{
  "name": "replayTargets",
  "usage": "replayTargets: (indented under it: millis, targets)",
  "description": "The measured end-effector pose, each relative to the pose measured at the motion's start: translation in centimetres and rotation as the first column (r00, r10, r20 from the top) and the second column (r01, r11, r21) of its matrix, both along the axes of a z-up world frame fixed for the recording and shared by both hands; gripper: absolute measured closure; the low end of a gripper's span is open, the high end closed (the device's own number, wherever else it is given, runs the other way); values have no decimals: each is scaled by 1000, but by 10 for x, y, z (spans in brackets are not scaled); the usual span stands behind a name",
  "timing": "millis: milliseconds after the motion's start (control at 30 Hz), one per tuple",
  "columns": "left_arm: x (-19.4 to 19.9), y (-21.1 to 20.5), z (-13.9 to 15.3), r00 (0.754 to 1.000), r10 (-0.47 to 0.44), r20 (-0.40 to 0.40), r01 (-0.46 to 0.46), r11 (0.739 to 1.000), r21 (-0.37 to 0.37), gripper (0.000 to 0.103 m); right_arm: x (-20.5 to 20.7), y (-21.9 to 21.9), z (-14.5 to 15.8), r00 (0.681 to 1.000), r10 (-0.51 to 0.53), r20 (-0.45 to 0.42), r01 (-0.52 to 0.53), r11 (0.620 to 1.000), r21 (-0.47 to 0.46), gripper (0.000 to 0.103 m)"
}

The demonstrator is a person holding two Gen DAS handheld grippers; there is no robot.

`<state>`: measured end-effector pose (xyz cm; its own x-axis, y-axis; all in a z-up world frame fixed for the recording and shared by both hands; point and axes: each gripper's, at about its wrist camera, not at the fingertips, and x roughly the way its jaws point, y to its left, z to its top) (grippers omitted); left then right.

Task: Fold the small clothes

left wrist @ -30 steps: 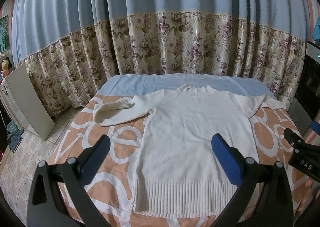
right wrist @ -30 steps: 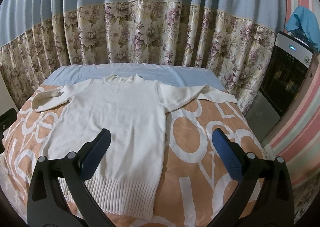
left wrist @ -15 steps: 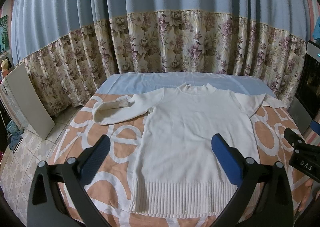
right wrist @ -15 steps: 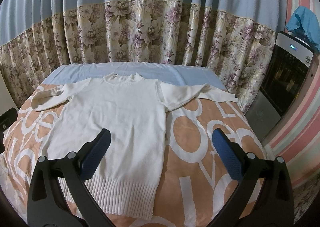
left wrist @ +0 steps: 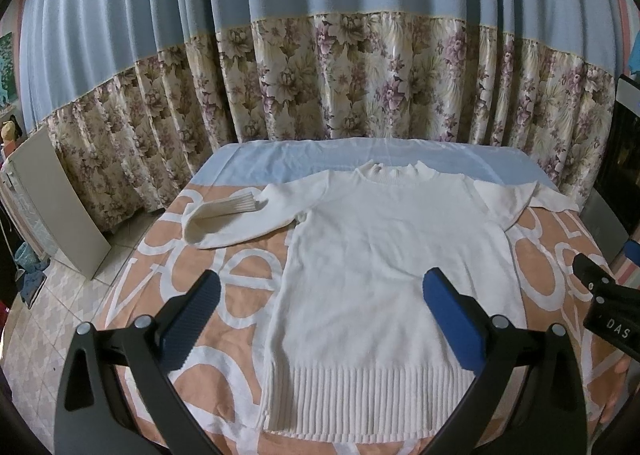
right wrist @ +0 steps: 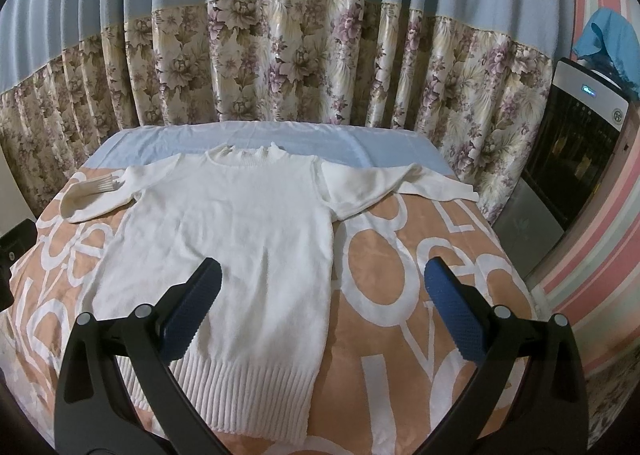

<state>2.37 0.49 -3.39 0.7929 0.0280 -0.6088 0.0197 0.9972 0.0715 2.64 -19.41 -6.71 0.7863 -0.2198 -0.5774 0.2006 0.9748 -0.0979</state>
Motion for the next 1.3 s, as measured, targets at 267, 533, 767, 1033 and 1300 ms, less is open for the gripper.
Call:
replayTargets:
  millis: [267, 533, 767, 1033, 1300]
  targets:
    - [39, -2, -23, 999, 1, -37, 0, 1000, 13, 2, 35, -15, -15, 1000, -19, -22, 19, 1000, 4, 3]
    - [83, -18, -30, 998, -48, -45, 49, 999, 15, 2, 72, -37, -16, 999, -20, -26, 20, 1000, -2, 3]
    - [132, -32, -37, 996, -76, -57, 77, 997, 20, 2, 109, -66, -22, 1000, 4, 1, -4, 1000, 23, 3]
    - [193, -65, -47, 991, -122, -59, 125, 991, 45, 2, 161, -125, -33, 997, -59, -44, 61, 997, 53, 3]
    - [233, -88, -60, 985, -157, -65, 161, 985, 61, 2, 212, -204, -47, 981, -183, -69, 188, 979, 80, 3]
